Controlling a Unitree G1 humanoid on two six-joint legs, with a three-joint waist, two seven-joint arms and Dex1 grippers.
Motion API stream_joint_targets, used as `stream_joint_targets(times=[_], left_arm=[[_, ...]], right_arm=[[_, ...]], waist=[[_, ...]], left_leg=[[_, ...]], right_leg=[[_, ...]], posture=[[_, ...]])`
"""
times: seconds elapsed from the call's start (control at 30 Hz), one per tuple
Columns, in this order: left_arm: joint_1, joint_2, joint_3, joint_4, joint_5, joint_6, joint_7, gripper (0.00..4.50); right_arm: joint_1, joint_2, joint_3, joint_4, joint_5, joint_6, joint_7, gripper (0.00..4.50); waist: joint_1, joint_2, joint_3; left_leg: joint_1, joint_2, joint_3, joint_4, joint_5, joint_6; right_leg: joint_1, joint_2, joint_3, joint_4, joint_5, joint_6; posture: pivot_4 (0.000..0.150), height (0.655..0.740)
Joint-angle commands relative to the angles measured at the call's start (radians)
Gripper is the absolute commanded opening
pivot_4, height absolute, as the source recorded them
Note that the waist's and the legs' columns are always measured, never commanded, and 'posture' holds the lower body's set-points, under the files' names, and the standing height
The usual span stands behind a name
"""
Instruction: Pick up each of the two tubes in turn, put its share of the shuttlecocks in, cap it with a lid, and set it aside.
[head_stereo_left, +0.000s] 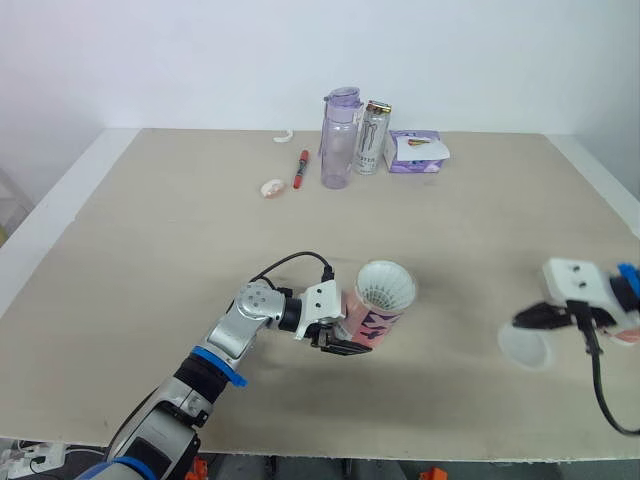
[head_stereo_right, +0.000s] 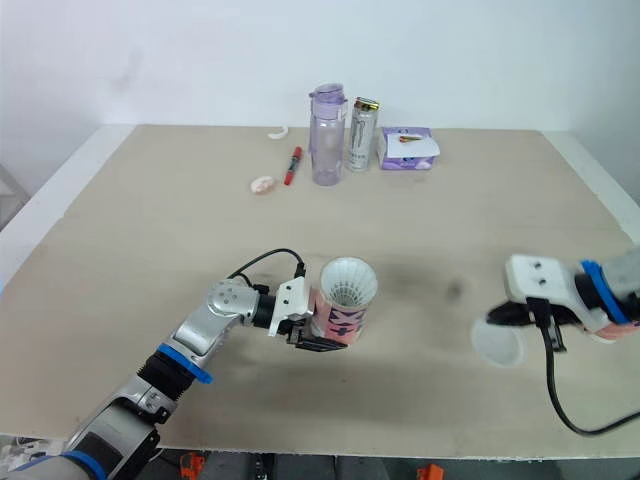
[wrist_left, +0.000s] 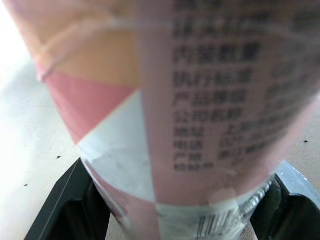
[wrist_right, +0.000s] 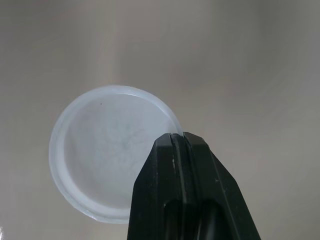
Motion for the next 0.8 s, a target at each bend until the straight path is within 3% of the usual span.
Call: stream_joint_targets(times=[0.03, 0.13, 0.3, 0.8], left_arm=[[-0.005, 0.015, -0.013, 0.062, 0.039, 0.002, 0.003, 3.14], [-0.009, 0.011, -0.014, 0.078, 0.043, -0.002, 0.007, 3.14], [-0.006, 0.004, -0.020, 0.088, 0.050, 0.004, 0.019, 3.14], [-0.011, 0.004, -0.021, 0.089, 0.058, 0.010, 0.040, 3.14]], right_arm=[[-0.196, -0.002, 0.005, -0.138, 0.085, 0.111, 0.049, 0.06], [-0.372, 0.059, 0.049, -0.202, 0.138, 0.187, 0.053, 0.06], [-0.526, 0.156, 0.108, -0.267, 0.175, 0.245, 0.046, 0.06], [-0.548, 0.314, 0.216, -0.313, 0.126, 0.218, 0.017, 0.06]], waist=[[0.000, 0.000, 0.000], [0.000, -0.001, 0.001], [0.002, -0.004, 0.001], [0.005, -0.004, 0.001]], left_leg=[[0.000, 0.001, 0.000, 0.000, 0.000, 0.000], [0.000, 0.001, 0.001, 0.000, 0.000, 0.000], [-0.001, 0.002, 0.001, 0.000, 0.000, 0.000], [-0.004, 0.003, 0.001, 0.000, 0.000, 0.000]], right_leg=[[0.000, 0.000, -0.001, 0.000, 0.000, 0.000], [-0.001, 0.000, 0.000, 0.000, 0.000, -0.001], [-0.002, 0.000, -0.001, 0.000, 0.000, -0.002], [-0.005, 0.000, -0.001, 0.000, 0.002, -0.002]], posture=[[0.150, 0.7400], [0.150, 0.7400], [0.150, 0.7400], [0.150, 0.7400]])
